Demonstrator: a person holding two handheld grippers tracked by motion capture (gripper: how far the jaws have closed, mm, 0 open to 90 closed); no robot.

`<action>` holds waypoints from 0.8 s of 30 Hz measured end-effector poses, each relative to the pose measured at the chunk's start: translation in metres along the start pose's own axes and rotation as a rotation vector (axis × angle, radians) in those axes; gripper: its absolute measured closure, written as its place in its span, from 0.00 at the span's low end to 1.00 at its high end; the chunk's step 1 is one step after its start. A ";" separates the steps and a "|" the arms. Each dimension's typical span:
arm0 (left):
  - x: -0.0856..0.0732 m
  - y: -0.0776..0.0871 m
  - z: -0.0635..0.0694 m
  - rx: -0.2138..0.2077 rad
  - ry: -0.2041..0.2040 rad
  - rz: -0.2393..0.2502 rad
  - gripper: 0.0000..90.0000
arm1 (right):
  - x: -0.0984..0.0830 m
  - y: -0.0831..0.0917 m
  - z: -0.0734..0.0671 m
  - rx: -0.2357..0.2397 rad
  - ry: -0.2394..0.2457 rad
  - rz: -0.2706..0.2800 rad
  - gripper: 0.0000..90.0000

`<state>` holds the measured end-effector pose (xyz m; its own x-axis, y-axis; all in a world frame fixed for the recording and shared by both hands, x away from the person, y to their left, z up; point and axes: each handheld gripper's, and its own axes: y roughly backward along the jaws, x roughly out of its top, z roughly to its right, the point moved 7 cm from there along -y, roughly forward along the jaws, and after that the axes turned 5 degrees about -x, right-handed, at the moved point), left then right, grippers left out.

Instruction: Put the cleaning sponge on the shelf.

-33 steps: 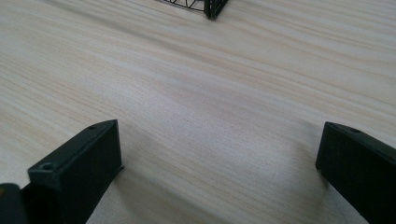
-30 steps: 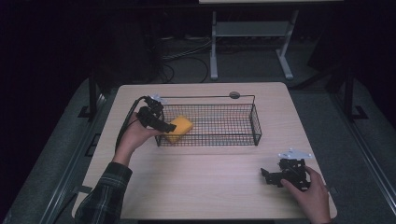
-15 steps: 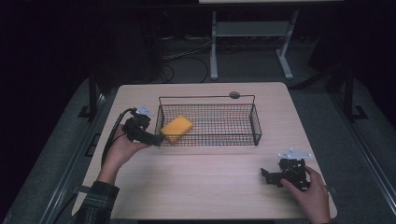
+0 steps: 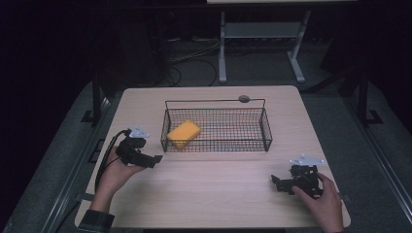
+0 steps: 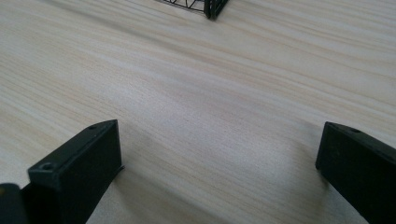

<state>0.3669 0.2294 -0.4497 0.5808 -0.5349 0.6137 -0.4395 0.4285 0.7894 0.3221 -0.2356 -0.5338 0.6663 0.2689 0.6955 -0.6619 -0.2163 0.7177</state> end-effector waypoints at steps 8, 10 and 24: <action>-0.026 -0.001 0.007 0.017 0.003 0.003 0.15 | 0.000 0.000 0.000 0.000 0.000 0.000 0.00; -0.029 -0.001 0.008 0.019 0.003 0.007 0.15 | 0.000 0.000 0.000 0.000 0.000 0.000 0.00; -0.069 -0.008 0.020 0.041 0.036 0.023 0.15 | 0.000 0.000 0.000 0.001 0.002 0.001 0.00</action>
<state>0.3168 0.2482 -0.4977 0.5939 -0.4986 0.6314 -0.4801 0.4101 0.7754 0.3222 -0.2357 -0.5338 0.6647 0.2710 0.6962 -0.6624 -0.2171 0.7170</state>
